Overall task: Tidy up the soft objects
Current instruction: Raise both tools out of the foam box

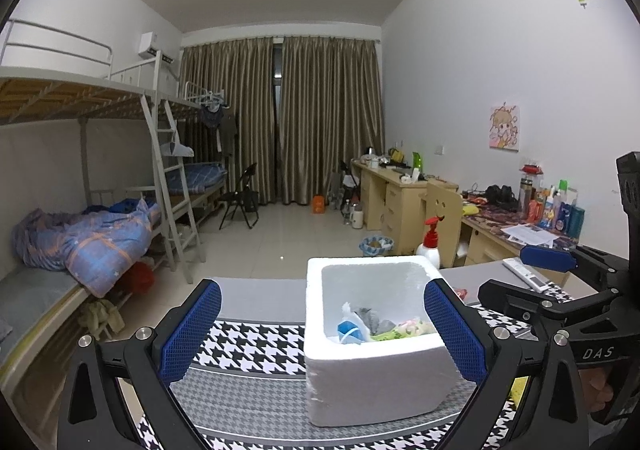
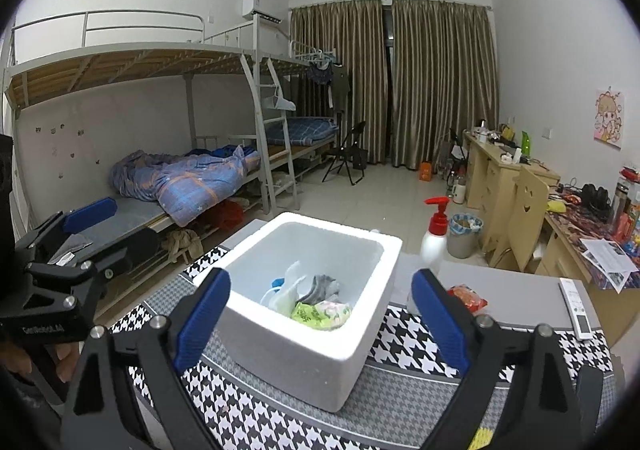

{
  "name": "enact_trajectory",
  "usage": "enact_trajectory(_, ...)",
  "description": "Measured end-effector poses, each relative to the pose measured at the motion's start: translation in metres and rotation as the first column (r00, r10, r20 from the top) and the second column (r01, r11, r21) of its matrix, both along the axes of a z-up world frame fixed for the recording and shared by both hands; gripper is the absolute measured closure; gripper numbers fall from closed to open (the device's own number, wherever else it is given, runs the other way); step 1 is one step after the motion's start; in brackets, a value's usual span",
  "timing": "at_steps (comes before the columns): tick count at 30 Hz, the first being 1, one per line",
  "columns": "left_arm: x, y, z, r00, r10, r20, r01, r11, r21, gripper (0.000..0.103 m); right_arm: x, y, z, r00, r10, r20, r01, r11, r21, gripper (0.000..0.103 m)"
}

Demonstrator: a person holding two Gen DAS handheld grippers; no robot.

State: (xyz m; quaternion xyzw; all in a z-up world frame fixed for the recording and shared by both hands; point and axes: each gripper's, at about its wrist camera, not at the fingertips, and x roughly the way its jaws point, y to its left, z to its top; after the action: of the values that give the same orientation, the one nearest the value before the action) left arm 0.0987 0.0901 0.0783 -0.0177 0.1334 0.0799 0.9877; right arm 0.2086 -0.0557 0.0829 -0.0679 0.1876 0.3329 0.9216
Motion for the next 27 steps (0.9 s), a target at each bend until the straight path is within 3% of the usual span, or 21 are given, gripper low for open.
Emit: enact_trajectory(27,-0.04,-0.039,0.013,0.997,-0.061,0.056,0.059,0.997,0.044,0.001,-0.044,-0.046,0.004,0.992,-0.081,0.101,0.077,0.996,0.045,0.004)
